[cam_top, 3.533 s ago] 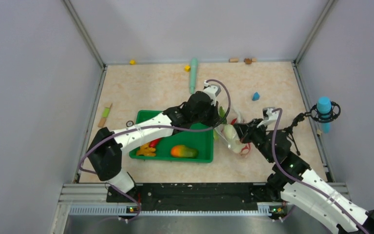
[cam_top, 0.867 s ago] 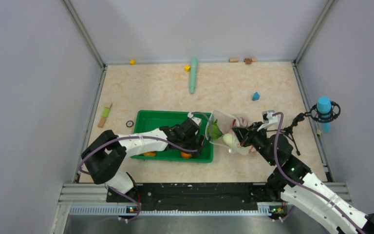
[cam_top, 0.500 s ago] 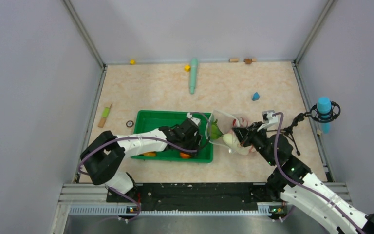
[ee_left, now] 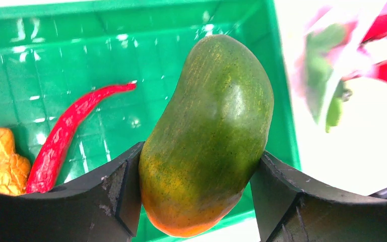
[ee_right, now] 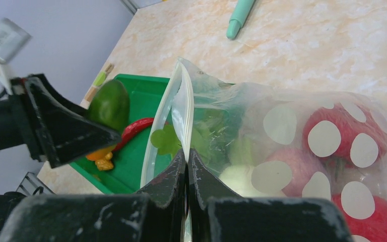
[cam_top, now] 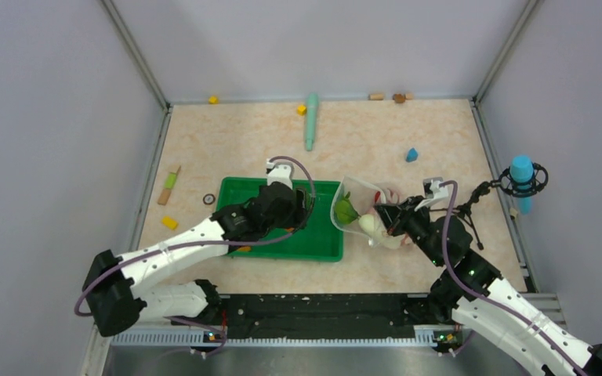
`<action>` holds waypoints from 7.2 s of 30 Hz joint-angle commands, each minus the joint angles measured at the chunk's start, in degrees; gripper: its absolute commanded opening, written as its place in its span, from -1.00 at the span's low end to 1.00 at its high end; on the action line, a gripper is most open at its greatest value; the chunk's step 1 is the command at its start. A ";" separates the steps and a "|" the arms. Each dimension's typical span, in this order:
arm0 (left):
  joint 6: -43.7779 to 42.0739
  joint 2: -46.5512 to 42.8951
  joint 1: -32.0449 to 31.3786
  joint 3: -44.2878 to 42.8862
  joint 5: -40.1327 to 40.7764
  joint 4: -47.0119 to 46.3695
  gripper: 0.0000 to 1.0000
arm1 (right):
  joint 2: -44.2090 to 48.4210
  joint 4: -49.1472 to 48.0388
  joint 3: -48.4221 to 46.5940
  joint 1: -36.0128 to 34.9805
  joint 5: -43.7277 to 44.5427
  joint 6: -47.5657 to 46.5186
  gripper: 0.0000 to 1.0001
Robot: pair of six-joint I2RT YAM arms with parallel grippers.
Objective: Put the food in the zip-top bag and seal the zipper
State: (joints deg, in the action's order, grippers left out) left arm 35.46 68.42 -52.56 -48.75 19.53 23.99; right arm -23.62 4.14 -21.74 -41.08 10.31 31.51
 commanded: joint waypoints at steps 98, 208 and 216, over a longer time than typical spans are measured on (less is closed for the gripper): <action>6.15 -8.22 6.14 -2.00 5.56 5.87 0.94 | 4.88 -8.36 2.61 0.35 -5.06 -2.03 -1.00; 2.81 7.19 31.11 4.54 -11.71 -1.87 -1.00 | 3.77 -7.13 2.39 0.35 -3.33 -2.51 -1.00; 1.54 -10.19 30.73 6.44 -18.72 -8.55 -1.00 | 1.84 -0.70 -1.28 0.38 1.27 1.75 -1.00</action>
State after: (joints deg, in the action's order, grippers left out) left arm 38.20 66.48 -21.52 -43.59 6.02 22.59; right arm -20.43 0.40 -18.61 -40.71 7.97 30.63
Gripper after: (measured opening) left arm 0.296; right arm 0.005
